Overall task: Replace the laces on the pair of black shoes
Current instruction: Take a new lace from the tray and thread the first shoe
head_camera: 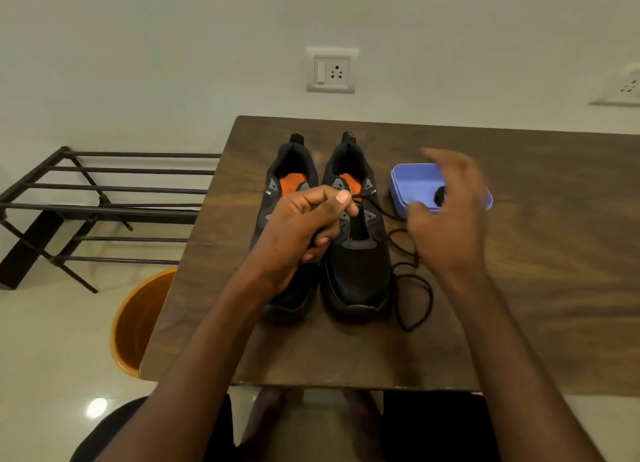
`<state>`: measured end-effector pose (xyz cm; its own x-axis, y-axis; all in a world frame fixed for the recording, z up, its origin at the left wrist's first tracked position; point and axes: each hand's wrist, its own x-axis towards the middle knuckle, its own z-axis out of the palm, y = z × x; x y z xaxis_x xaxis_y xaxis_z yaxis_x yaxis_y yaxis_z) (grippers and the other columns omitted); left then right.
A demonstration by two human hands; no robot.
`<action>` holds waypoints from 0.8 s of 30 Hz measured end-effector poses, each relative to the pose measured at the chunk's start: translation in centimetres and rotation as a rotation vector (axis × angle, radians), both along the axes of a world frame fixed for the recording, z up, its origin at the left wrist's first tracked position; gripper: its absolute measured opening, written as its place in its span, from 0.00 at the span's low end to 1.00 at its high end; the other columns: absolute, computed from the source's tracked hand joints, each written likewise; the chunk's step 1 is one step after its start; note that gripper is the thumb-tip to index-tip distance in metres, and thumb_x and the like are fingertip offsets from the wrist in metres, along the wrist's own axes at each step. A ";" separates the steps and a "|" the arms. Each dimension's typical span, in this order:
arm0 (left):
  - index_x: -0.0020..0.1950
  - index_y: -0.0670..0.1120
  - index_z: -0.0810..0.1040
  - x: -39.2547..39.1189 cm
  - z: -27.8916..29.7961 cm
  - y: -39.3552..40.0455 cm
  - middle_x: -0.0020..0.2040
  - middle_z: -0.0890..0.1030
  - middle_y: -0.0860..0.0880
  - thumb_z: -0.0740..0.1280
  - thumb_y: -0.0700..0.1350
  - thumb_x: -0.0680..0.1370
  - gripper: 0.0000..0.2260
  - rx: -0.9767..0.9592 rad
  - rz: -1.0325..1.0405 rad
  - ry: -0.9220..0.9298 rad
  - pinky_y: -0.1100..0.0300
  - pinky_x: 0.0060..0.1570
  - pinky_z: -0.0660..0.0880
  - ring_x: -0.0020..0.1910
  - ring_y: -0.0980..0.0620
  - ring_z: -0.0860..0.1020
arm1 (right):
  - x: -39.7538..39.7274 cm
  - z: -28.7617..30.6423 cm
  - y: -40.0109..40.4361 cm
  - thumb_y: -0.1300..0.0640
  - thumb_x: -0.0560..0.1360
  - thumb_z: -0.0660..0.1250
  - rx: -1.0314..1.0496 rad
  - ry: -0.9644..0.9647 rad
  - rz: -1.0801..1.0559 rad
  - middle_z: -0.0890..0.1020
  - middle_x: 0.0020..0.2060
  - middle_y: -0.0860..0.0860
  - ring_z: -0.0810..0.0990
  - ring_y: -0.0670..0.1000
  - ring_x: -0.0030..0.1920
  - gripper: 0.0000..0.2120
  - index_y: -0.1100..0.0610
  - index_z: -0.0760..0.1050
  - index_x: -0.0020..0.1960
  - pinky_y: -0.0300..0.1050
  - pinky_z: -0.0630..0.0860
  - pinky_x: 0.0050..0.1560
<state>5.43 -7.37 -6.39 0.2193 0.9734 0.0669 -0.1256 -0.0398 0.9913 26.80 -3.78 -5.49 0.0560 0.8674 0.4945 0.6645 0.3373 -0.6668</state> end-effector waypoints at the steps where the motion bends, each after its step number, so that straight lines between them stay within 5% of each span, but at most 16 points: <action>1: 0.51 0.43 0.80 0.3 0.0 0.0 0.29 0.67 0.46 0.64 0.51 0.84 0.13 0.003 0.000 0.022 0.63 0.22 0.59 0.22 0.53 0.61 | -0.8 0.4 -0.2 0.65 0.71 0.65 0.007 0.052 0.212 0.78 0.64 0.48 0.77 0.48 0.65 0.25 0.55 0.77 0.67 0.44 0.73 0.65; 4: 0.48 0.42 0.80 0.7 0.0 -0.1 0.28 0.69 0.50 0.64 0.51 0.84 0.14 0.000 0.050 0.065 0.64 0.22 0.59 0.22 0.55 0.62 | -1.8 0.7 -0.9 0.62 0.81 0.69 -0.221 0.144 0.549 0.86 0.53 0.47 0.84 0.45 0.56 0.11 0.56 0.82 0.62 0.41 0.79 0.59; 6: 0.47 0.41 0.80 0.7 -0.2 -0.1 0.27 0.70 0.50 0.65 0.51 0.84 0.15 -0.005 0.103 0.100 0.64 0.22 0.61 0.22 0.56 0.63 | -1.2 0.1 -0.8 0.58 0.81 0.70 -0.311 0.130 0.439 0.86 0.41 0.47 0.84 0.46 0.43 0.06 0.53 0.85 0.54 0.43 0.82 0.47; 9: 0.52 0.41 0.82 0.9 -0.6 0.0 0.30 0.72 0.49 0.63 0.48 0.85 0.12 0.007 0.171 0.194 0.65 0.25 0.65 0.25 0.56 0.67 | 0.1 -0.4 0.2 0.57 0.80 0.70 -0.324 0.136 0.102 0.84 0.35 0.48 0.82 0.47 0.37 0.07 0.49 0.84 0.45 0.47 0.82 0.43; 12: 0.56 0.44 0.82 1.2 -1.1 0.1 0.35 0.79 0.47 0.61 0.44 0.86 0.11 0.051 0.224 0.297 0.66 0.28 0.69 0.27 0.53 0.72 | 0.9 -0.6 0.4 0.62 0.79 0.70 -0.335 0.038 0.000 0.83 0.45 0.40 0.81 0.40 0.46 0.09 0.49 0.83 0.52 0.37 0.79 0.51; 15: 0.53 0.46 0.83 1.8 -1.7 0.0 0.36 0.82 0.48 0.64 0.44 0.85 0.07 0.148 0.250 0.485 0.67 0.31 0.73 0.28 0.57 0.76 | 0.4 -0.7 0.3 0.67 0.76 0.71 -0.328 -0.007 0.320 0.78 0.63 0.42 0.75 0.36 0.62 0.23 0.51 0.77 0.69 0.25 0.69 0.59; 18: 0.50 0.48 0.83 2.6 -2.2 -0.2 0.35 0.82 0.51 0.69 0.46 0.82 0.04 0.220 0.309 0.577 0.66 0.34 0.75 0.31 0.59 0.78 | -0.3 -0.8 0.3 0.62 0.78 0.73 -0.368 0.058 0.514 0.85 0.56 0.44 0.82 0.42 0.60 0.16 0.50 0.82 0.64 0.39 0.77 0.62; 20: 0.49 0.48 0.83 2.9 -2.4 0.2 0.39 0.82 0.54 0.72 0.47 0.80 0.03 0.267 0.349 0.647 0.62 0.40 0.78 0.38 0.57 0.80 | -0.2 -1.2 0.5 0.61 0.79 0.72 -0.411 0.096 0.427 0.87 0.46 0.45 0.85 0.43 0.51 0.07 0.52 0.86 0.54 0.43 0.81 0.55; 24: 0.56 0.52 0.81 2.7 -3.1 0.2 0.58 0.77 0.54 0.71 0.53 0.78 0.09 0.477 0.433 0.999 0.53 0.61 0.71 0.60 0.53 0.74 | 0.5 -2.6 1.1 0.62 0.83 0.64 -0.441 0.126 0.188 0.84 0.40 0.50 0.83 0.49 0.43 0.11 0.50 0.80 0.48 0.51 0.83 0.46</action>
